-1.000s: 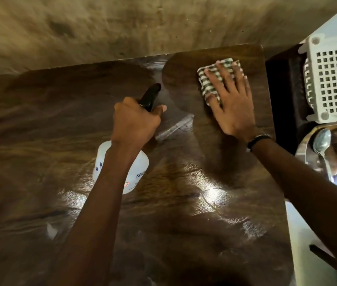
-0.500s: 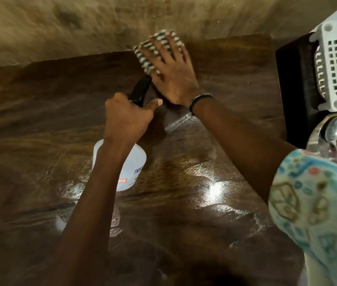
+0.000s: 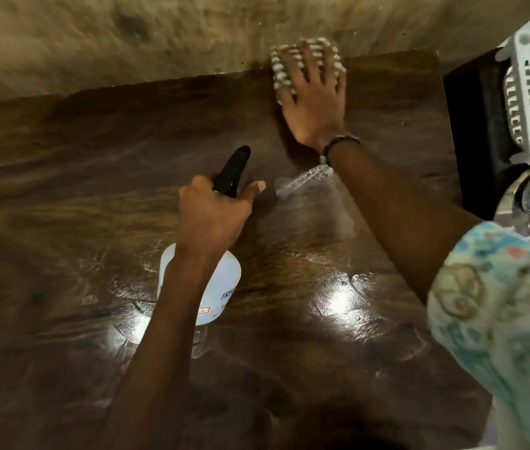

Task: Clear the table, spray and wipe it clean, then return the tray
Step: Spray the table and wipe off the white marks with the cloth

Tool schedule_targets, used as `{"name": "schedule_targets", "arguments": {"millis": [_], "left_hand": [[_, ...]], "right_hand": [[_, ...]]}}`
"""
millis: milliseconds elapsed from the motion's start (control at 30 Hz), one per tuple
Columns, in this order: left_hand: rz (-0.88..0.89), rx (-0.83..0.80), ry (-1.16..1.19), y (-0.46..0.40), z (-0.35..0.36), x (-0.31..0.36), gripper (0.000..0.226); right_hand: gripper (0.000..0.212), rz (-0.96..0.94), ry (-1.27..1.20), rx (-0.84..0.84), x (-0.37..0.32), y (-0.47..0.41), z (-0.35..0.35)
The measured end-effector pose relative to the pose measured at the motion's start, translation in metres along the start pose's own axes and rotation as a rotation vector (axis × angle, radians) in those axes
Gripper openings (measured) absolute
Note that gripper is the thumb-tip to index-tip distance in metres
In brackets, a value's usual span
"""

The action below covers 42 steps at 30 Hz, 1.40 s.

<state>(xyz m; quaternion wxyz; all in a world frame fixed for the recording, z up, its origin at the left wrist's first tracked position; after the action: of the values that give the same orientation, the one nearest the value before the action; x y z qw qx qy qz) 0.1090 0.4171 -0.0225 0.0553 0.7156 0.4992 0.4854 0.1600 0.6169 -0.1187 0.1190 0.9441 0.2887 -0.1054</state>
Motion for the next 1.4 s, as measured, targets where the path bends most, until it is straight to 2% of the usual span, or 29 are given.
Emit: {"name": "schedule_targets", "arguments": {"millis": [67,167,233,300,367,500,600,700,900,1033,1133,1200,1267,1400], "left_hand": [[-0.003,-0.004,0.005,0.003,-0.001,-0.004,0.043],[-0.024,0.03,-0.013,0.005,-0.002,-0.008,0.039],[-0.027,0.051,-0.022,0.007,-0.001,-0.011,0.038],[-0.009,0.031,-0.067,0.01,0.002,-0.012,0.033],[-0.004,-0.023,-0.075,0.015,0.005,-0.014,0.032],[0.032,-0.115,-0.122,0.027,0.021,-0.02,0.031],[0.041,-0.129,-0.152,0.032,0.038,-0.027,0.034],[0.015,-0.073,-0.173,0.039,0.044,-0.031,0.045],[-0.01,-0.054,-0.133,0.048,0.037,-0.051,0.049],[-0.074,-0.007,-0.127,0.053,0.032,-0.061,0.055],[-0.094,-0.028,-0.075,0.056,0.031,-0.065,0.046],[-0.095,-0.04,-0.046,0.059,0.031,-0.065,0.033],[-0.104,-0.022,-0.016,0.06,0.031,-0.067,0.029],[-0.13,0.007,0.008,0.063,0.03,-0.068,0.026]], "right_hand": [[0.054,-0.12,0.03,-0.038,-0.037,-0.007,0.009],[0.053,-0.399,0.061,-0.093,-0.061,0.016,0.023],[0.051,-0.568,0.068,-0.114,-0.047,0.045,0.023],[0.051,-0.653,0.094,-0.114,-0.011,0.067,0.017],[0.053,-0.589,0.117,-0.083,0.034,0.074,0.005],[0.055,-0.319,0.096,-0.012,0.09,0.069,-0.013],[0.055,-0.28,0.085,-0.012,0.091,0.069,-0.012],[0.054,-0.278,0.073,-0.008,0.093,0.069,-0.011],[0.053,-0.274,0.074,-0.019,0.091,0.067,-0.01],[0.052,-0.183,0.049,-0.014,0.077,0.074,-0.005],[0.053,-0.274,0.053,-0.015,0.046,0.092,0.003],[0.053,-0.423,0.059,-0.05,0.022,0.114,0.015],[0.053,-0.576,0.075,-0.104,0.006,0.143,0.028],[0.05,-0.753,0.125,-0.161,0.031,0.195,0.031]]}}
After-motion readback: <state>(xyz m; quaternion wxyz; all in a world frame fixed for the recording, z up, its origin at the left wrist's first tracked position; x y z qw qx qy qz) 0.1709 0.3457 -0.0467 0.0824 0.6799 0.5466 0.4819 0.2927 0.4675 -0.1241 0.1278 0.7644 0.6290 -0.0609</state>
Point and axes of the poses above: each hand's wrist, its own y-axis away from the middle knuckle, its own z-axis out of the palm, x = y × z, the point moved 1 cm from there along -y, towards the middle knuckle, and after that the axes turned 1 degree about x, right-handed, at the moved point
